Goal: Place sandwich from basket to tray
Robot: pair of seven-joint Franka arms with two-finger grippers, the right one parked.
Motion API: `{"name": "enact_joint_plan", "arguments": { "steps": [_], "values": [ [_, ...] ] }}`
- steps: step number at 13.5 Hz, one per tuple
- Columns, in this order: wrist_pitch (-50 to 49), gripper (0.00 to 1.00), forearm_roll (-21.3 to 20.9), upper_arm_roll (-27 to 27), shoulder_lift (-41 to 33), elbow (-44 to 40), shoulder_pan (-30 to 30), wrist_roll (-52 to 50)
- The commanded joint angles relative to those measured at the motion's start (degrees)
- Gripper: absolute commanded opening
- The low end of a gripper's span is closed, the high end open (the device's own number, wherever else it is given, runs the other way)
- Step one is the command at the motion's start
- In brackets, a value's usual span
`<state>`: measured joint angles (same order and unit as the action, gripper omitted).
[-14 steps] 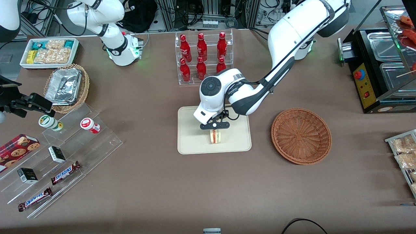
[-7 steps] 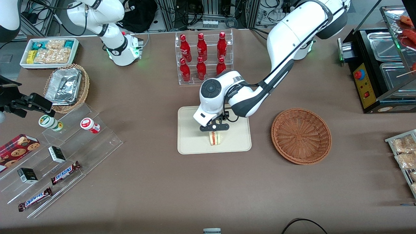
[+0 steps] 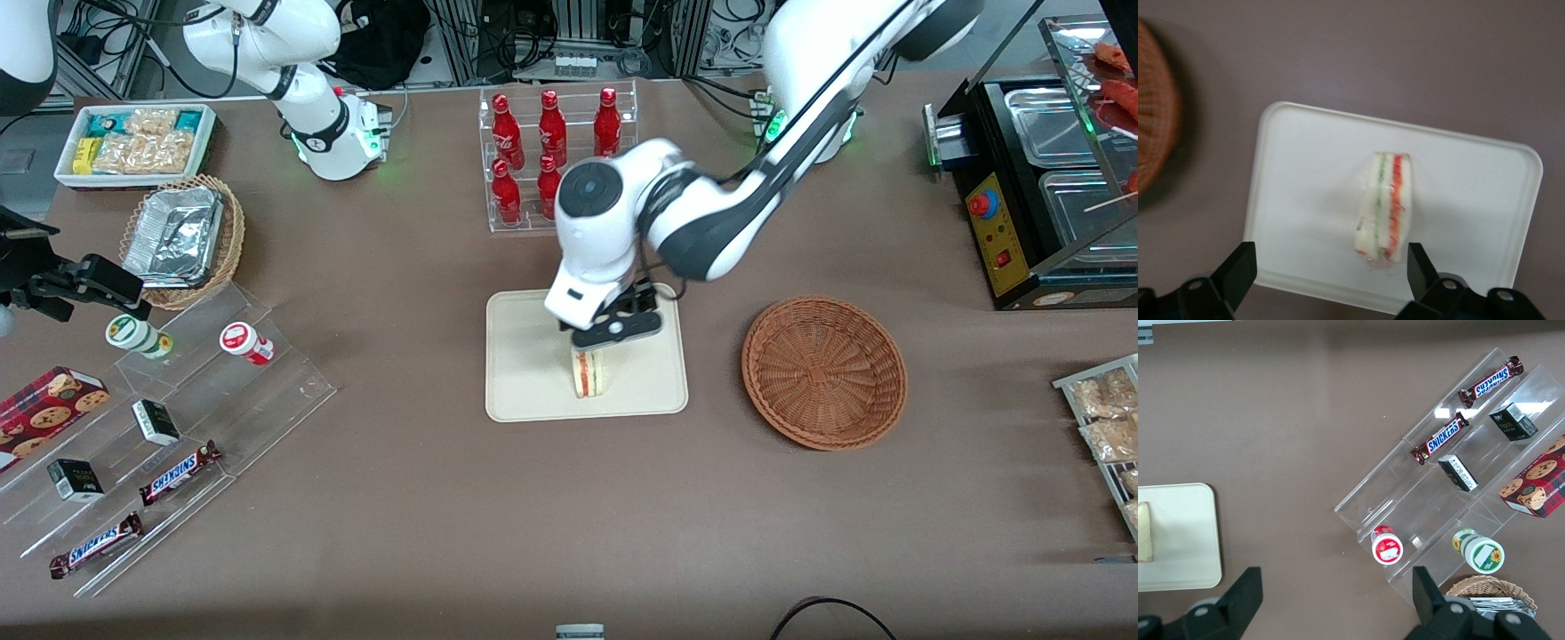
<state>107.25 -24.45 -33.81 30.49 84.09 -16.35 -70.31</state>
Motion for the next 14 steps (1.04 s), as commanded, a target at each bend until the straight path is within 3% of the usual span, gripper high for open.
{"name": "enact_joint_plan", "arguments": {
  "steps": [1,4,6,10,14],
  "values": [
    [-3.7,0.99,2.8,0.3,-8.4,3.5,4.5,-1.9],
    [-7.5,0.99,4.1,0.2,-16.2,7.7,10.3,-0.4],
    [-8.3,0.99,7.0,0.2,-19.9,9.2,14.8,1.6],
    [-15.2,0.99,14.6,0.3,-24.8,9.2,22.8,18.0],
    [-18.1,0.99,16.4,0.3,-27.0,8.7,27.9,28.7]
  ]
}}
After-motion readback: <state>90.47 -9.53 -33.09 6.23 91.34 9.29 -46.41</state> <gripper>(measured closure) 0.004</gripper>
